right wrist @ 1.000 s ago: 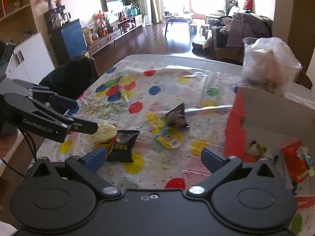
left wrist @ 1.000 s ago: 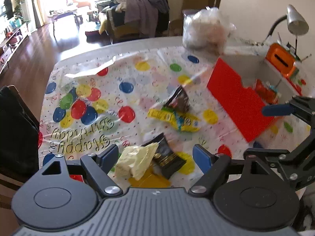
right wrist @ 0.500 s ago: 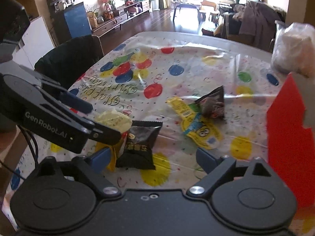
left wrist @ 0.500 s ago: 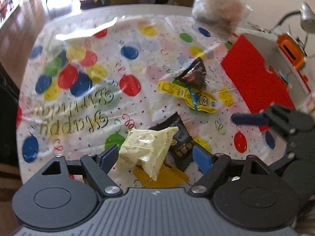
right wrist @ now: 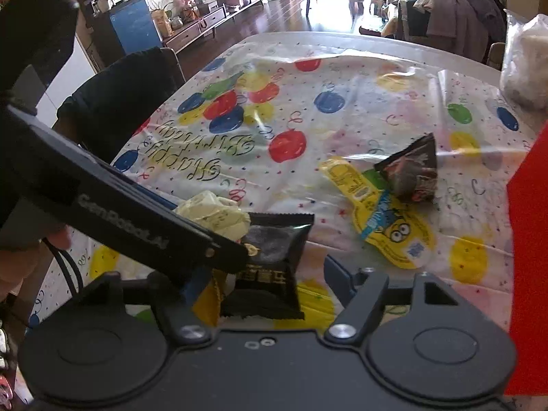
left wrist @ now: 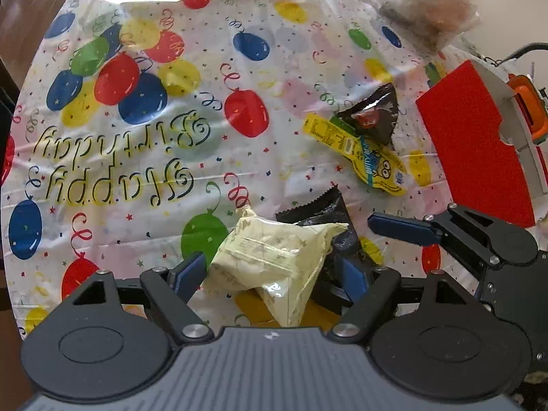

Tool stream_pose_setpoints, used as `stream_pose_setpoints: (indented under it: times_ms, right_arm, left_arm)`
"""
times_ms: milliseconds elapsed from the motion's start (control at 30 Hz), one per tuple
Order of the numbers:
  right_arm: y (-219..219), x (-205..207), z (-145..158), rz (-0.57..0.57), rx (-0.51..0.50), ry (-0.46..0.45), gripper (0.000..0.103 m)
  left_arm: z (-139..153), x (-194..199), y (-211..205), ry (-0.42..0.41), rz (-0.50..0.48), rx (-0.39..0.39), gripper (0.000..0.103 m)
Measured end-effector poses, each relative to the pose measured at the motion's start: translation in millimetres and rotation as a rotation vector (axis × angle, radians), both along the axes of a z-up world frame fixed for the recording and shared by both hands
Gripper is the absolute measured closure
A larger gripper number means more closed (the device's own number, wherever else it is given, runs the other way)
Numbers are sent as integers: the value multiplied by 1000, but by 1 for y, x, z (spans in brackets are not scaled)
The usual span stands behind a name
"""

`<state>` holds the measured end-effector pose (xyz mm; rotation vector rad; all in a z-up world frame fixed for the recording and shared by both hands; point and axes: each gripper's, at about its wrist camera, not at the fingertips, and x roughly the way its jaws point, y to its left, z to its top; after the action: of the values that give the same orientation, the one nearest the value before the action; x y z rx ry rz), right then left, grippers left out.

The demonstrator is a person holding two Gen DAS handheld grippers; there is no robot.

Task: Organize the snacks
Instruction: 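Grasp the pale yellow packet with the left gripper while the right grasps the black packet, then carry the pale yellow packet and black packet over the cardboard box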

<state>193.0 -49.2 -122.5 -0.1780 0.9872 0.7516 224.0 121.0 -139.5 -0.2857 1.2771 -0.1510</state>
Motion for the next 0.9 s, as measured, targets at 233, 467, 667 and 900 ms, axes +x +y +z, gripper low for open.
stream_pose_setpoints:
  times_ms: [233,467,667,900]
  right_arm:
    - [6,1,-4,16,9,22,45]
    - [3,3,-3,13,13,40,63]
    - [-5,-1,-1,-6,18,26,72]
    - [-24,-4,5,-48,29,16,74]
  left_arm:
    - [-3,-1,2,10,23,-2,26]
    - [0,-3,9,7,72,-32,42]
    - [1,-8,9,-12,91,-12,51]
    - [3,-16,13,-40,132,-20,57]
